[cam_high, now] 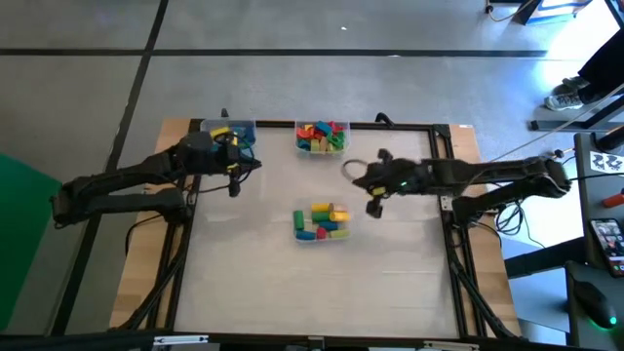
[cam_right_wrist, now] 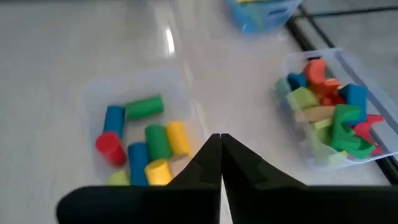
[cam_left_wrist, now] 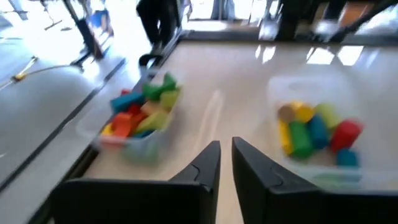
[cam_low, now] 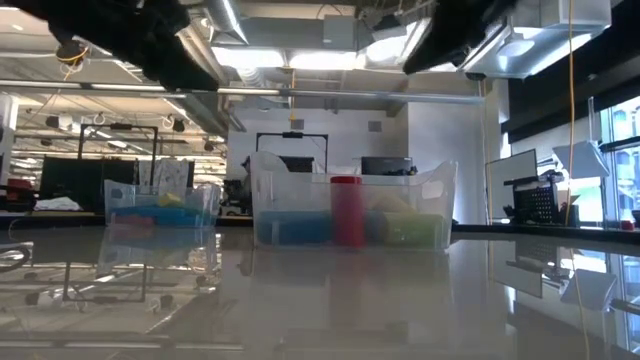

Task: Sort blocks by size
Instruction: Return to Home Position

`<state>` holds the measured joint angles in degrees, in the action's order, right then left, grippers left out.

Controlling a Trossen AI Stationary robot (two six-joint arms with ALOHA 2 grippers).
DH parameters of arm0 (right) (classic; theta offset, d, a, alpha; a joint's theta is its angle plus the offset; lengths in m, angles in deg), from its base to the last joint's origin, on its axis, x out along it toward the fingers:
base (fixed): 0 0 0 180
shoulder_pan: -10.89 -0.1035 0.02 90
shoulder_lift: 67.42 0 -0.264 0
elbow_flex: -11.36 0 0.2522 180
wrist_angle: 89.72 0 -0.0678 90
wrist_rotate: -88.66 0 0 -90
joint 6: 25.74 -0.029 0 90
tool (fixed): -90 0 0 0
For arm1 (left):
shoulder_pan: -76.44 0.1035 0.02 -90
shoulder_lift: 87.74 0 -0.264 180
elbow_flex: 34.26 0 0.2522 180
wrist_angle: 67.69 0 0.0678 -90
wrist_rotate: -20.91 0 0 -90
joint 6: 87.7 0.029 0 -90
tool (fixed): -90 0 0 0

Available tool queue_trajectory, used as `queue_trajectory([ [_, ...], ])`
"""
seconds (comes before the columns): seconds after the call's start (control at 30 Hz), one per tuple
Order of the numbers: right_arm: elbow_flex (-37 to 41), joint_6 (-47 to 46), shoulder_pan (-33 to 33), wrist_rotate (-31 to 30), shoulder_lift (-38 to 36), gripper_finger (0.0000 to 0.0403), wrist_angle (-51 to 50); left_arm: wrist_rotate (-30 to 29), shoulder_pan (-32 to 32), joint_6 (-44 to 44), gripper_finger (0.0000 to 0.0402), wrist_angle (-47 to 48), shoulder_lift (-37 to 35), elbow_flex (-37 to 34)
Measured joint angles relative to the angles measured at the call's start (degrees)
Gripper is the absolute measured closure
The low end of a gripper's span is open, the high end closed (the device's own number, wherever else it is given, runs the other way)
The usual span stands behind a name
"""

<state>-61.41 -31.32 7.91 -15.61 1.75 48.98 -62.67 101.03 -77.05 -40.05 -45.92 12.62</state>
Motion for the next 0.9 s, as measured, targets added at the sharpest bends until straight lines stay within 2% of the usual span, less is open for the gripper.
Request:
queue_trajectory([
  [0.1, 7.4, -0.1, 2.3, 2.4, -7.2, 0.0380, 6.6, 1.5, -0.7, -2.8, 0.0379, -5.5, -2.3, -3.3],
  [0.23, 17.2, -0.4, 3.1, 1.8, -17.4, 0.0382, 15.9, 1.6, -1.3, -3.6, 0.0388, -11.7, -5.6, -7.8],
  [0.4, 26.9, 0.0, 3.1, 4.9, -27.8, 0.0392, 26.5, 1.5, -1.3, -1.5, 0.0395, -13.7, -8.3, -11.3],
  [0.53, 32.5, -0.4, 3.0, 7.2, -33.1, 0.0394, 31.1, 2.0, -1.3, -2.0, 0.0400, -13.9, -9.3, -13.1],
  [0.63, 36.0, -2.7, 3.0, 9.0, -36.4, 0.0393, 32.7, 4.7, -1.3, -4.1, 0.0400, -14.9, -9.7, -14.2],
  [0.8, 43.0, -6.3, 3.0, 13.3, -41.0, 0.0393, 37.2, 6.3, -1.3, -10.7, 0.0400, -22.1, -11.2, -18.5],
  [0.9, 46.5, -9.3, 3.0, 13.6, -44.9, 0.0393, 37.9, 6.4, -1.3, -12.8, 0.0400, -25.5, -12.5, -21.0],
])
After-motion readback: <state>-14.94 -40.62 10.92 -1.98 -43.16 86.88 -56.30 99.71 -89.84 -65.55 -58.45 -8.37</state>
